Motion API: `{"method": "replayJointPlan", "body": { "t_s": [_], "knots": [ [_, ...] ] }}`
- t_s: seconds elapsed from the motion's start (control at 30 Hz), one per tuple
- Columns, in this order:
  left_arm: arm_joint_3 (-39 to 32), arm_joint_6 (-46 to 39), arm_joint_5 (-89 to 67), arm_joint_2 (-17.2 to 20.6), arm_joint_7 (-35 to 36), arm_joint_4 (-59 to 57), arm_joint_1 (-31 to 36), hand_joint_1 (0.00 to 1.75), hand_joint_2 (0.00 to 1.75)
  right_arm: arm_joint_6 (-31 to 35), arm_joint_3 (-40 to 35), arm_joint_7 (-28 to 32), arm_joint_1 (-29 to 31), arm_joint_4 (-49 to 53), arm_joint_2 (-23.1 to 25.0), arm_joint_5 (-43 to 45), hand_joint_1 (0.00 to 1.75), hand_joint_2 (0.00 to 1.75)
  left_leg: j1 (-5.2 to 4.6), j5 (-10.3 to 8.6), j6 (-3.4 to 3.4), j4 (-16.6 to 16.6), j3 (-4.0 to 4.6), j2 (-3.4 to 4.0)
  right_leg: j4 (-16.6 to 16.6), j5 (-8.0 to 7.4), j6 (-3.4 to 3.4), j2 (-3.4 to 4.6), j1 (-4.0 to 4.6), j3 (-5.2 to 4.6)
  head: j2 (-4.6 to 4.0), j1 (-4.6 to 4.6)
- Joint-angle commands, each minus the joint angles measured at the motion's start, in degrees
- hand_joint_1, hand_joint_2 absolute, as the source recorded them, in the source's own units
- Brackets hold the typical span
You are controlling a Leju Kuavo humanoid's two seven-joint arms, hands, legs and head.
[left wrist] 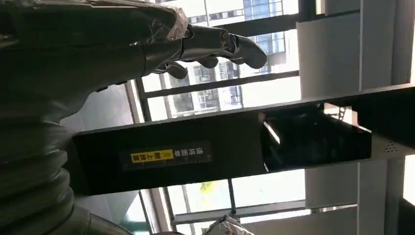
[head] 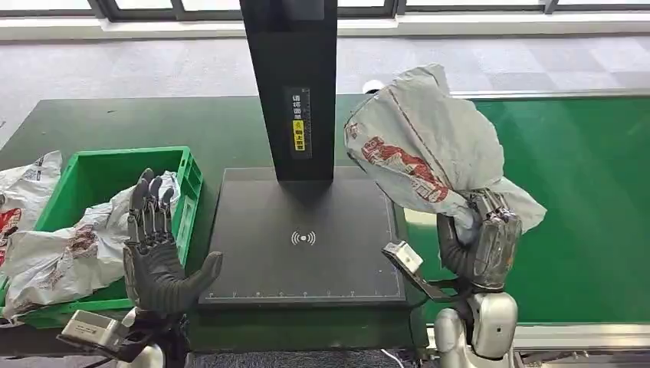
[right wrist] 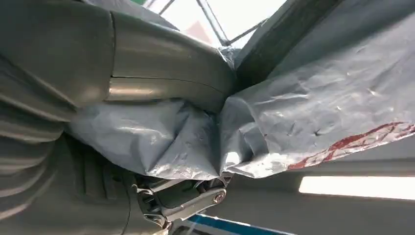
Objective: Moved the parcel from conveyor to table for the left to box.
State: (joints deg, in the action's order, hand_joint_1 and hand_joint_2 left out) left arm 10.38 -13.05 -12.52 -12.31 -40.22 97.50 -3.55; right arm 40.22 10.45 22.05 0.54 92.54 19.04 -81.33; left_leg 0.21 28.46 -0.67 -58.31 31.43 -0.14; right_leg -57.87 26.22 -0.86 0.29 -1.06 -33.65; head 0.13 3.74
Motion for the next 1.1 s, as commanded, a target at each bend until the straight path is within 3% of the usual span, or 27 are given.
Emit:
{"method": "replayJointPlan", "body": {
  "t_s": [0.03, 0.07, 0.1, 0.13, 0.3, 0.33, 0.43, 0.7, 0.73, 1.0, 1.03, 1.07, 1.1],
  "knots": [
    [2.5, 0.1, 0.8, 2.4, 0.2, -4.2, 2.8, 0.00, 1.75, -0.2, -16.0, -11.7, 2.3, -11.0, -4.0, -4.5, 1.75, 1.75, 0.07, -0.07, -0.03, 0.2, -0.14, 0.20, 0.2, -0.14, 0.10, 0.16, 0.08, 0.09, 0.00, 0.00],
    [2.5, 0.3, 1.0, 2.5, 0.2, -4.3, 2.8, 0.00, 1.75, -0.2, -14.0, -8.4, 3.0, -16.7, -2.6, -4.1, 1.75, 1.75, 0.08, -0.10, -0.03, 0.3, -0.19, 0.33, 0.3, -0.20, 0.12, 0.28, 0.09, 0.11, 0.00, 0.02],
    [2.4, 0.4, 0.7, 2.3, 0.2, -4.3, 2.9, 0.00, 1.75, -0.3, -14.5, -8.5, 1.4, -15.9, -2.4, -4.8, 1.75, 1.75, 0.08, -0.07, -0.02, 0.2, -0.11, 0.20, 0.2, -0.13, 0.08, 0.16, 0.08, 0.09, 0.00, 0.02],
    [2.5, 0.5, 0.7, 2.3, 0.2, -4.1, 2.6, 0.00, 1.75, -0.2, -13.8, -6.9, 3.7, -21.5, -2.3, -4.2, 1.75, 1.75, 0.11, -0.10, -0.02, 0.3, -0.21, 0.21, 0.3, -0.17, 0.10, 0.17, 0.11, 0.18, 0.00, 0.00],
    [2.5, 0.5, 0.7, 2.3, 0.2, -4.1, 2.6, 0.00, 1.75, -0.2, -13.8, -6.9, 3.7, -21.5, -2.3, -4.2, 1.75, 1.75, 0.05, -0.10, 0.00, 0.2, -0.12, 0.01, 0.2, -0.08, 0.09, -0.04, 0.05, 0.11, 0.00, 0.02],
    [3.0, -0.1, 1.1, 2.8, 0.2, -4.5, 2.9, 0.00, 1.75, -0.2, -23.8, -15.4, 6.0, -24.4, -9.4, 0.1, 1.75, 1.75, 0.08, -0.08, 0.01, 0.1, -0.08, -0.08, 0.2, -0.05, 0.07, -0.10, 0.08, 0.14, 0.00, 0.00],
    [3.0, 0.0, 0.8, 2.8, 0.2, -3.4, 1.7, 0.00, 1.75, -0.2, -22.4, -12.9, 6.7, -30.2, -5.8, -2.1, 1.75, 1.75, 0.07, -0.04, 0.00, 0.1, -0.12, 0.14, 0.2, -0.10, 0.06, 0.15, 0.07, 0.11, 0.00, 0.00],
    [2.5, 0.2, 0.6, 2.8, 0.2, -4.0, 1.7, 0.00, 1.75, -0.2, -19.8, -10.2, 6.9, -31.1, -4.4, -2.7, 1.75, 1.75, 0.09, -0.10, -0.03, 0.2, -0.09, -0.14, 0.2, -0.08, 0.10, -0.14, 0.11, 0.16, 0.00, 0.00],
    [2.3, 0.1, 0.4, 2.4, 0.2, -5.2, 2.6, 0.00, 1.75, -0.2, -20.1, -9.0, 10.7, -35.1, -7.4, 2.0, 1.75, 1.75, 0.03, -0.05, -0.01, 0.1, -0.07, -0.08, 0.1, -0.03, 0.07, -0.07, 0.04, 0.09, 0.00, 0.02],
    [2.3, 0.1, 0.4, 2.4, 0.2, -5.2, 2.6, 0.00, 1.75, -0.2, -20.1, -9.0, 10.7, -35.1, -7.4, 2.0, 1.75, 1.75, 0.05, -0.05, 0.00, 0.1, -0.04, -0.10, 0.1, -0.02, 0.05, -0.08, 0.04, 0.11, 0.00, 0.02],
    [1.7, 0.8, 0.6, 2.6, 0.2, -4.8, 2.4, 0.00, 1.75, -0.2, -17.2, -7.6, 9.7, -35.4, -5.1, -0.7, 1.47, 1.75, 0.04, -0.10, 0.00, 0.2, -0.10, -0.06, 0.2, -0.08, 0.08, -0.06, 0.05, 0.14, 0.00, 0.02],
    [1.3, 1.2, -0.2, 2.2, 0.2, -5.0, 2.4, 0.00, 1.75, -0.2, -18.3, -11.1, 9.5, -38.6, -4.2, -3.0, 0.07, 1.75, 0.03, -0.05, -0.01, 0.1, -0.07, -0.07, 0.1, -0.03, 0.07, -0.04, 0.04, 0.10, 0.00, 0.02],
    [1.2, 1.5, -0.4, 2.0, 0.2, -5.1, 2.6, 0.00, 1.75, -0.2, -18.2, -11.7, 10.5, -40.6, -4.0, -3.9, 0.00, 1.75, 0.04, -0.10, -0.02, 0.2, -0.11, -0.08, 0.2, -0.07, 0.10, -0.07, 0.05, 0.15, 0.00, 0.02]
  ]
}}
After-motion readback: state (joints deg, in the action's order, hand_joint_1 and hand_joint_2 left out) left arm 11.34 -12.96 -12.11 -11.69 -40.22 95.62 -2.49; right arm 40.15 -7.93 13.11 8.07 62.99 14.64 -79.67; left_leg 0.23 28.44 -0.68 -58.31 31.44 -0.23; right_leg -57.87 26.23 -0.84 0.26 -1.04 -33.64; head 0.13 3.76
